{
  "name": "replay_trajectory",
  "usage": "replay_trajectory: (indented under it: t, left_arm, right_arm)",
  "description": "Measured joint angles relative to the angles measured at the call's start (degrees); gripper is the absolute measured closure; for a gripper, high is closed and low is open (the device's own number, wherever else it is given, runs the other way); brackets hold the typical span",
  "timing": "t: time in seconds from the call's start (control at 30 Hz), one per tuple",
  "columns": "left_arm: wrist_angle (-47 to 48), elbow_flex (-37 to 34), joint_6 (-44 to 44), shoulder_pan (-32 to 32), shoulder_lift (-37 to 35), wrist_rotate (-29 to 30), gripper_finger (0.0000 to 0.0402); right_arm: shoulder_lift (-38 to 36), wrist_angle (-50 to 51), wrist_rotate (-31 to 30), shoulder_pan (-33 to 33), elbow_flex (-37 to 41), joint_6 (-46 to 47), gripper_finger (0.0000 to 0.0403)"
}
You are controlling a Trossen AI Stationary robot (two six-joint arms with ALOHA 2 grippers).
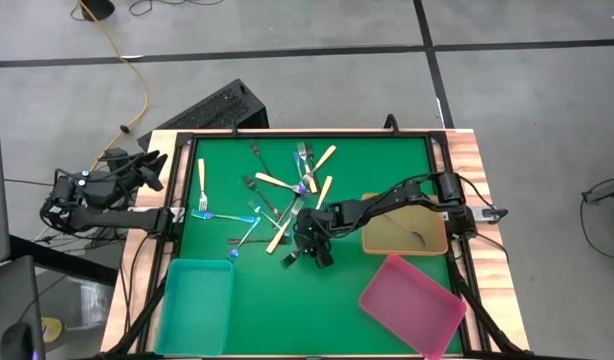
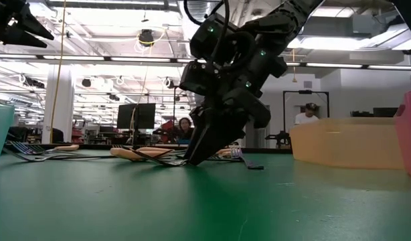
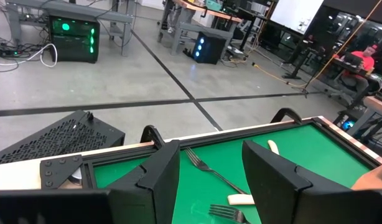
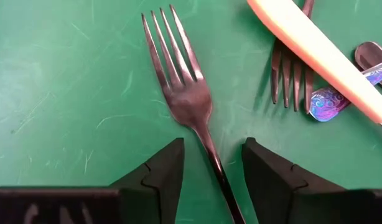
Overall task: Sort silverware by color (type)
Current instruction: Put the black fork into the pink bin
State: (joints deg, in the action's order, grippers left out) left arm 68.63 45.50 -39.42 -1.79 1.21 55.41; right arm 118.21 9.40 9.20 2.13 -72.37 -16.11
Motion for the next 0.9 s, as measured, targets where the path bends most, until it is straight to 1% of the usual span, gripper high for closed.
replay_trajectory:
  t: [0.2,0.5,0.63,0.7,0.9]
  left_arm:
    - [0.0,0.0,0.0,0.0,0.0,0.0,0.0243]
    - [0.0,0.0,0.0,0.0,0.0,0.0,0.0243]
    - [0.0,0.0,0.0,0.0,0.0,0.0,0.0243]
    - [0.0,0.0,0.0,0.0,0.0,0.0,0.0243]
    - [0.0,0.0,0.0,0.0,0.0,0.0,0.0243]
  right_arm:
    - [0.0,0.1,1.3,-1.2,0.1,0.5,0.0259]
    - [0.1,0.2,1.3,-1.5,0.1,0.6,0.0340]
    - [0.1,0.3,0.0,-1.5,0.1,0.7,0.0370]
    - [0.1,0.3,-0.2,-1.5,0.1,0.6,0.0377]
    - [0.1,0.1,-0.5,-1.5,0.1,0.8,0.0376]
